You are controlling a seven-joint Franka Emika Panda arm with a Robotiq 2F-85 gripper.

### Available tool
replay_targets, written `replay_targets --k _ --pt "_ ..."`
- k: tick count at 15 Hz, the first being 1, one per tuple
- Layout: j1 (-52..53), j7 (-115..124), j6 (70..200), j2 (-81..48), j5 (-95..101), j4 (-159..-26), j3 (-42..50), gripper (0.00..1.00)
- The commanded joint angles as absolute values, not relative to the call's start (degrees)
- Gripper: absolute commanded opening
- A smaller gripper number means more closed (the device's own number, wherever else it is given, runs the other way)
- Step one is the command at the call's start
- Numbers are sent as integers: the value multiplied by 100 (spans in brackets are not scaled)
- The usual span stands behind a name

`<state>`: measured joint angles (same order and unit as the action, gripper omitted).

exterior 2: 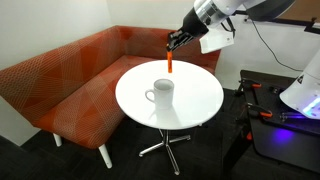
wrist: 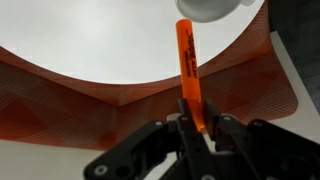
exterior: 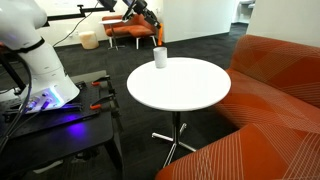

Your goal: Remove the marker from the cup and put it on the table

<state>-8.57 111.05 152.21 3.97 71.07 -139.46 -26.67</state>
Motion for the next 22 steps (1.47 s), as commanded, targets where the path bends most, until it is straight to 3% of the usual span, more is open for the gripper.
replay_targets --k 1,12,13,22 --pt "-961 10935 15335 699 6650 -14141 -2471 5" --pt "-1094 8896 15058 400 4554 -13903 -1789 5" --pt "-604 8593 15054 352 4290 -13884 -1251 5" --pt "-218 6514 14598 -70 2361 -13454 -488 5"
